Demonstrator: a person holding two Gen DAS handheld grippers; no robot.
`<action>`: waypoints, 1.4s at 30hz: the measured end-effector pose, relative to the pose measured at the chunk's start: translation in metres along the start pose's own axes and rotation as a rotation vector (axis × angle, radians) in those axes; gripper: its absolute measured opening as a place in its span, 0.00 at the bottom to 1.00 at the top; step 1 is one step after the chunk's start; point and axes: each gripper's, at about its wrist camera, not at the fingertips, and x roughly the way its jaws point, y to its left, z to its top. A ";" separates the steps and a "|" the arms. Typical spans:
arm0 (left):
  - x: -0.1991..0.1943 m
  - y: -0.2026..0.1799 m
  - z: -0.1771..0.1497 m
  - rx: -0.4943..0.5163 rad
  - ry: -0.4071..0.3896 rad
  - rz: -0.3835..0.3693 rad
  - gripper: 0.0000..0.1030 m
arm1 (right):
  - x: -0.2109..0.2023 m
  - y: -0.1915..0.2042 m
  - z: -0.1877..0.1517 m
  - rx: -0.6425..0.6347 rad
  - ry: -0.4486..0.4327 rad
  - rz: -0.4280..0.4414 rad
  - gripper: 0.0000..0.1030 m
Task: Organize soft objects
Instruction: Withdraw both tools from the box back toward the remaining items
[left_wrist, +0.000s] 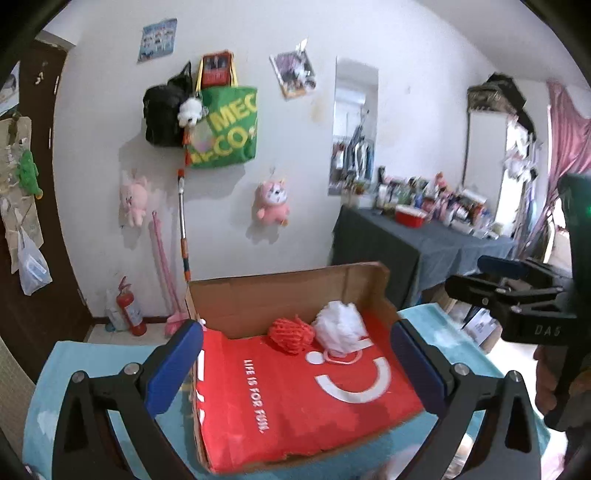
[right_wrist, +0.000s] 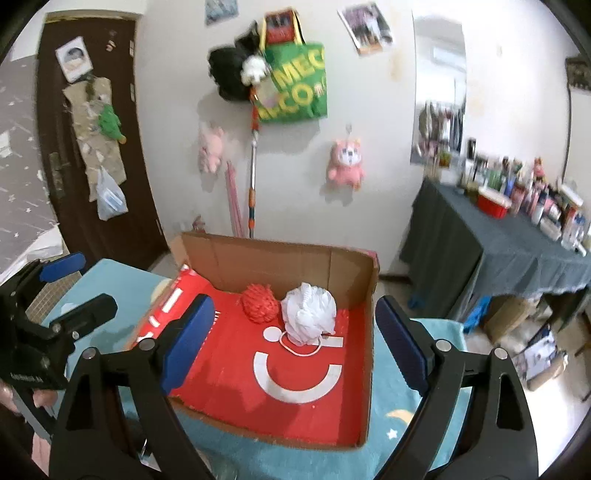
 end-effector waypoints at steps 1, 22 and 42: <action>-0.012 -0.001 -0.004 -0.011 -0.020 -0.015 1.00 | -0.009 0.001 -0.003 -0.003 -0.014 0.000 0.87; -0.180 -0.067 -0.134 0.004 -0.282 -0.043 1.00 | -0.202 0.039 -0.158 0.006 -0.369 -0.067 0.98; -0.118 -0.068 -0.241 -0.041 -0.052 0.009 1.00 | -0.148 0.051 -0.286 0.030 -0.234 -0.200 0.98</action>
